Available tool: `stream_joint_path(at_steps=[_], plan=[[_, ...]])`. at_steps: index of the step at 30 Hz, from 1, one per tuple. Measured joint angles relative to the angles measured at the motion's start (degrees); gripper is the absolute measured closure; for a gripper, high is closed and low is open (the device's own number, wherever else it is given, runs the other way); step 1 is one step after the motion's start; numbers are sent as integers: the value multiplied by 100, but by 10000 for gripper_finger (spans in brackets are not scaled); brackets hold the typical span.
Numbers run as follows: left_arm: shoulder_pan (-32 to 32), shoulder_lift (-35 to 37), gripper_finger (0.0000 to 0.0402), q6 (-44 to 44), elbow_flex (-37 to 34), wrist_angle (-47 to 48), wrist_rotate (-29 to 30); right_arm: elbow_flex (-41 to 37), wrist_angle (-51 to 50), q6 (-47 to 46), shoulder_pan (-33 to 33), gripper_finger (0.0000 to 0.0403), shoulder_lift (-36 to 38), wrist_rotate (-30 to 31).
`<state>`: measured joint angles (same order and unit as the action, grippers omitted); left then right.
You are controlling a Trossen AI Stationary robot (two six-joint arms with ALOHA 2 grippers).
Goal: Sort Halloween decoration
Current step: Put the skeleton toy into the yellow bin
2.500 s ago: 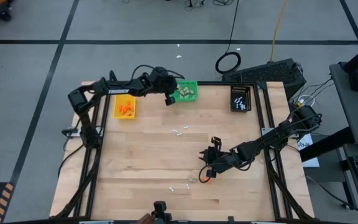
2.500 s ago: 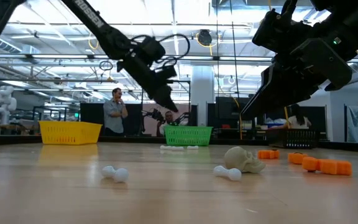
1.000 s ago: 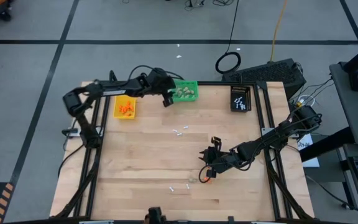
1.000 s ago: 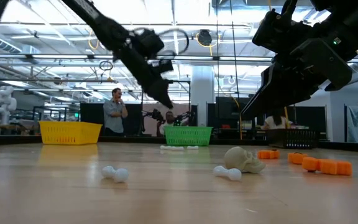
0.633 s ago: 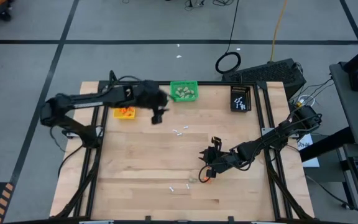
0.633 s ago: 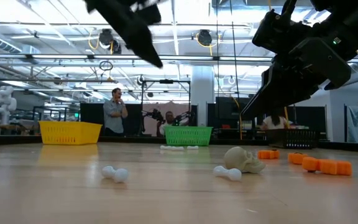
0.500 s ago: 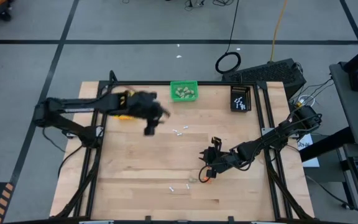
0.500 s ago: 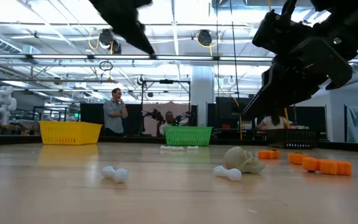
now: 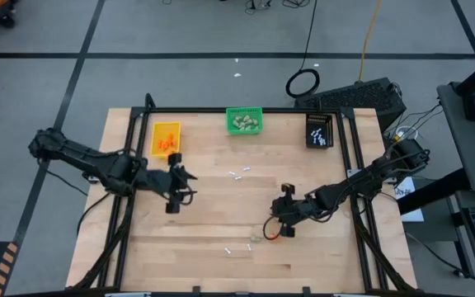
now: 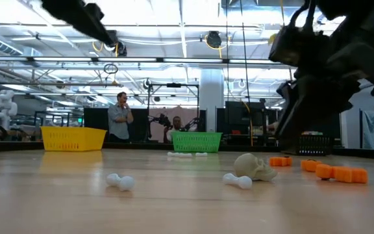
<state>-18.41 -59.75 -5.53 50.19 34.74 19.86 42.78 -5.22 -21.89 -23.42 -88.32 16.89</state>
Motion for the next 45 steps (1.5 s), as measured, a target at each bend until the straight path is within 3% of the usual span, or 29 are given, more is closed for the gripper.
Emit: stream_joint_path(at_steps=[8,13,21,45], plan=[[-910,-160,208,-621,-628,-773,828,0,-963,-7,420,310,453,-682],[-1295,-258,208,-613,-837,-1515,1036,0,-1183,318,782,269,441,-982],[-1523,-385,208,-611,-843,-1808,1239,0,-1049,708,948,213,307,-1123],[-1548,-1355,207,-560,-843,-2502,1412,-4,-593,952,947,220,-260,-1112]])
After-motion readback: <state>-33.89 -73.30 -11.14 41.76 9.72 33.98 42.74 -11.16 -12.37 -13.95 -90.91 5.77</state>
